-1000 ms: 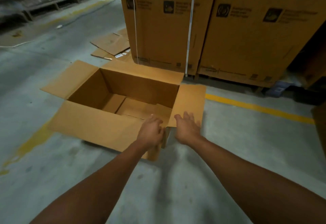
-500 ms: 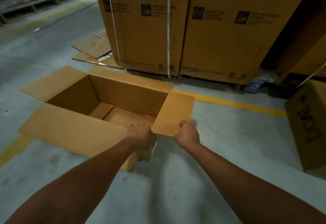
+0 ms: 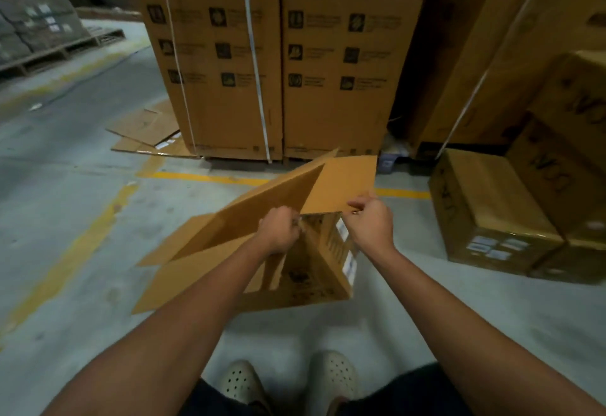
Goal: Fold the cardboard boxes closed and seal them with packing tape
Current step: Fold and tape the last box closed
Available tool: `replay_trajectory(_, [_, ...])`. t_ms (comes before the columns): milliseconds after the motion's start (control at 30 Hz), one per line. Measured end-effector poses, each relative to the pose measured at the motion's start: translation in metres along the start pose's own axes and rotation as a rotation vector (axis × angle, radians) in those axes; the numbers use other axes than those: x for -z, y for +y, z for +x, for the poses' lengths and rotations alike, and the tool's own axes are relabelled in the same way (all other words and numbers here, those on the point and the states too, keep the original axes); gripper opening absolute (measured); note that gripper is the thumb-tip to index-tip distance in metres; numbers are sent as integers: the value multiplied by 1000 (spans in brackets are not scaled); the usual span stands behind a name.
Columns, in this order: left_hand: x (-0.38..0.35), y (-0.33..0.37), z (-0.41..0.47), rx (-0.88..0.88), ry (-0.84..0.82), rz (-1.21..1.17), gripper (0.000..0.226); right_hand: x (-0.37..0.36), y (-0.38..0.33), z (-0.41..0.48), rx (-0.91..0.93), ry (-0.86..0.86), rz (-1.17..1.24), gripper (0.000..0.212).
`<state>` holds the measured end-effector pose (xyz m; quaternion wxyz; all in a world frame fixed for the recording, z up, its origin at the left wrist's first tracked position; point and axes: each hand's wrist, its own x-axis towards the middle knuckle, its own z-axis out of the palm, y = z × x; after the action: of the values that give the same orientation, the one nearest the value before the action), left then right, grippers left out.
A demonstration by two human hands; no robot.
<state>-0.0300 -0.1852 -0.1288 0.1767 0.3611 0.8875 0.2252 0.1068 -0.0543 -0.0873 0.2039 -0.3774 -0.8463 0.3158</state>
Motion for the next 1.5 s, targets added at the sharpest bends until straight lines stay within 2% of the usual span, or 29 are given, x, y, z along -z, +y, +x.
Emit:
replay_trajectory(167, [-47, 56, -65, -118, 32, -72, 27, 67, 23, -77, -23, 118, 17, 43])
replay_trajectory(300, [-81, 95, -100, -269, -14, 34, 7, 98, 44, -128, -8, 230, 172, 56])
replay_trajectory(333, [-93, 103, -107, -295, -21, 105, 10, 102, 50, -137, -19, 273, 202, 59])
replay_trajectory(400, [-118, 116, -121, -350, -67, 277, 21, 107, 61, -154, -127, 355, 306, 72])
replay_trajectory(467, [-139, 124, -133, -402, -137, 412, 23, 111, 73, -165, -342, 363, 432, 84])
replay_trajectory(533, [-153, 129, -141, -438, -218, 494, 22, 113, 87, -175, -514, 306, 491, 88])
replay_trajectory(633, [-154, 135, -147, -470, -261, 495, 15, 114, 111, -181, -613, 292, 527, 88])
replay_trajectory(800, [-156, 148, -150, -435, -225, 492, 15, 112, 140, -185, -638, 292, 767, 90])
replay_trajectory(900, [-171, 148, -152, -368, -241, 471, 17, 107, 145, -190, -599, 285, 757, 95])
replay_trajectory(1033, [-188, 142, -165, -243, -417, 364, 24, 82, 175, -188, -538, 224, 609, 99])
replay_trajectory(1167, [-182, 145, -162, -187, -565, 434, 47, 81, 183, -188, -585, 238, 706, 88])
replay_trajectory(1267, [-176, 151, -157, -133, -626, 489, 48, 83, 189, -180, -594, 240, 712, 81])
replay_trajectory(1333, [-175, 157, -158, -111, -600, 534, 42, 85, 186, -178, -623, 219, 714, 82])
replay_trajectory(1500, [-184, 165, -167, -222, -350, 664, 28, 79, 187, -166, -686, 180, 673, 80])
